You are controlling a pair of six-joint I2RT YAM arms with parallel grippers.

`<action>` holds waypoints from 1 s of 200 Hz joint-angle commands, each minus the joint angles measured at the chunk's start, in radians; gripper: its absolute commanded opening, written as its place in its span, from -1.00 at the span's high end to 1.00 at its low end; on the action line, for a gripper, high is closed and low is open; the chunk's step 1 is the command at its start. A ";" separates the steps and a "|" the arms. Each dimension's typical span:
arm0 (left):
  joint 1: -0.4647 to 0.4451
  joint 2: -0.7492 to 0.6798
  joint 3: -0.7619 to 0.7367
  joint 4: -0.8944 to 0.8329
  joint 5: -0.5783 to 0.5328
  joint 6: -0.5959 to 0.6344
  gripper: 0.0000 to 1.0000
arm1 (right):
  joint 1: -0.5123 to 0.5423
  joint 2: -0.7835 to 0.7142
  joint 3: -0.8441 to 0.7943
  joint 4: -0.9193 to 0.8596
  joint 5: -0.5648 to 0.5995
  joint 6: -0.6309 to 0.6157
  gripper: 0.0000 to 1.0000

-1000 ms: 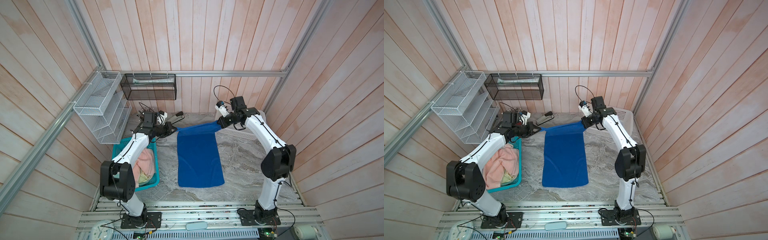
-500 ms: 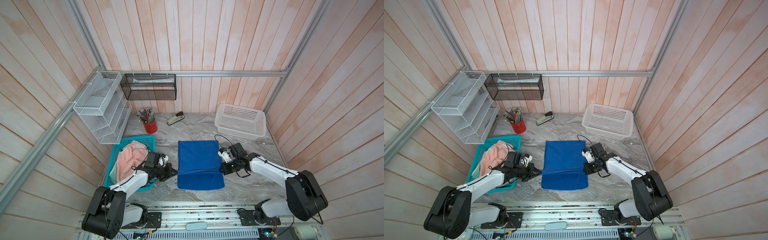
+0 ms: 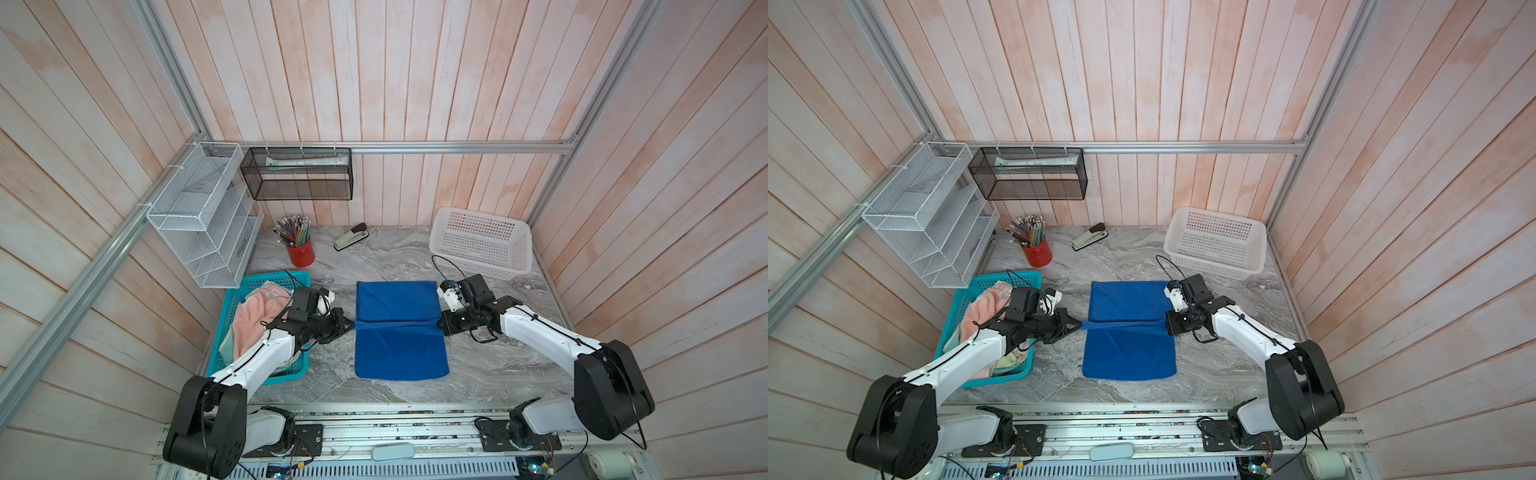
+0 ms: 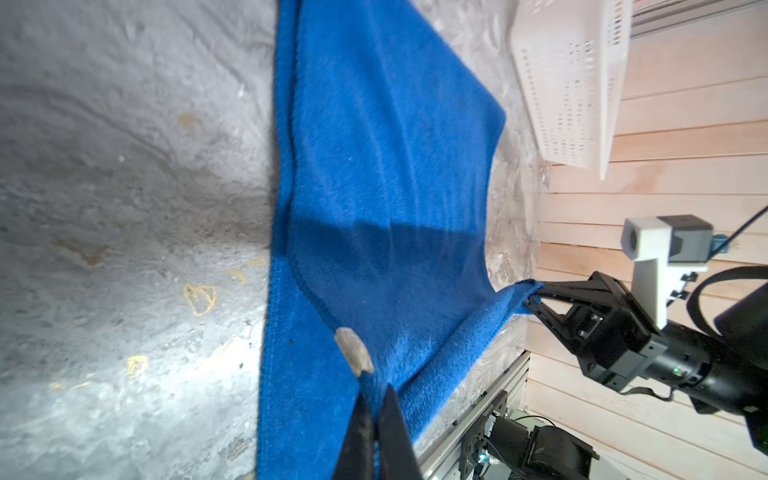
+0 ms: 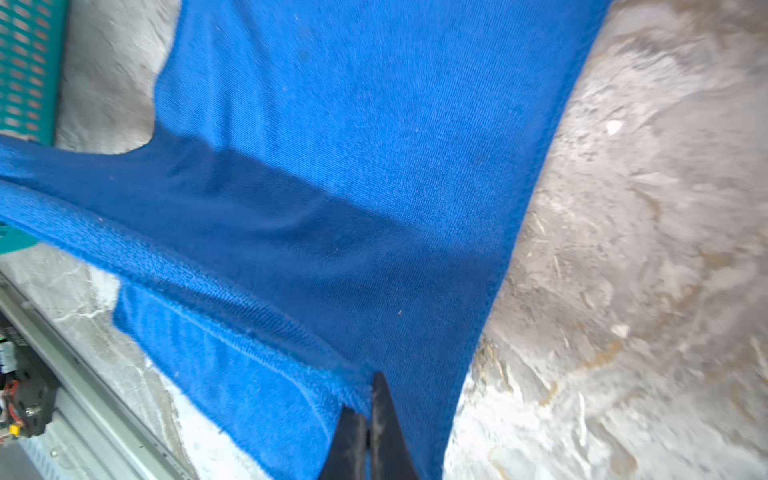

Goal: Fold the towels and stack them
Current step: 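Carry the raised far edge of the blue towel toward the robot with both grippers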

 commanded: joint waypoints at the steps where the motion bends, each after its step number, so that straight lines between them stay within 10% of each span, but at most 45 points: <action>1: 0.007 -0.074 -0.006 -0.151 -0.065 0.034 1.00 | 0.008 -0.098 -0.040 -0.099 0.046 0.069 1.00; 133: -0.138 -0.128 -0.251 -0.096 -0.125 -0.066 1.00 | 0.191 -0.079 -0.260 -0.031 -0.008 0.312 1.00; 200: -0.149 -0.159 -0.242 -0.152 -0.151 -0.066 0.38 | 0.198 -0.200 -0.258 -0.087 -0.025 0.362 0.12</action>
